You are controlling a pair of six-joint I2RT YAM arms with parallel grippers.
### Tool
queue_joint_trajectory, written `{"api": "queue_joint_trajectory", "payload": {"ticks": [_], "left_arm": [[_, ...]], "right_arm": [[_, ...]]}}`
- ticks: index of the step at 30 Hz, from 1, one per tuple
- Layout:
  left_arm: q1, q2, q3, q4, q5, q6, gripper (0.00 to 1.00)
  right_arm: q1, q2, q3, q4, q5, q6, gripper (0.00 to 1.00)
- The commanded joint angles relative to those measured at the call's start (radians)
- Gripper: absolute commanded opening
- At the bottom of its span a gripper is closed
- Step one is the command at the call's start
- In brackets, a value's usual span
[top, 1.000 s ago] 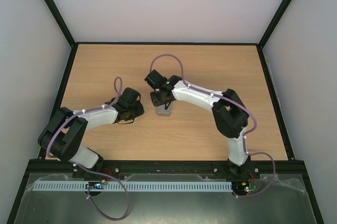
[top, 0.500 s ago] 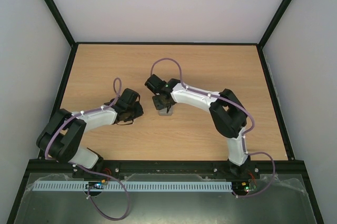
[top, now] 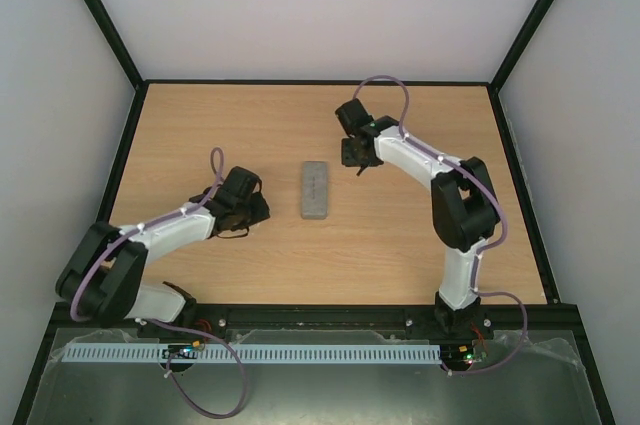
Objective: Organize the sunglasses
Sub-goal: Adjust the sunglasses case at the center of the board.
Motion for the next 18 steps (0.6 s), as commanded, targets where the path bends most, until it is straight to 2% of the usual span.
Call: {"api": "queue_joint_trajectory", "payload": {"ticks": [1, 4, 8, 12, 18], "left_arm": [[0.002, -0.107, -0.019, -0.056, 0.011, 0.032, 0.46], [-0.002, -0.134, -0.039, -0.052, 0.032, 0.04, 0.52], [-0.014, -0.138, -0.057, -0.057, 0.021, 0.034, 0.53], [-0.015, -0.131, -0.076, -0.046, 0.019, 0.028, 0.51], [-0.015, -0.132, -0.087, -0.047, 0.015, 0.023, 0.5]], "right_arm": [[-0.053, 0.103, 0.036, 0.017, -0.003, 0.001, 0.37], [-0.063, 0.186, 0.123, 0.012, -0.035, 0.007, 0.37], [-0.048, 0.271, 0.226, 0.012, -0.109, 0.012, 0.37], [0.02, 0.344, 0.327, -0.028, -0.138, -0.012, 0.36], [0.141, 0.346, 0.291, -0.002, -0.176, -0.04, 0.36]]}}
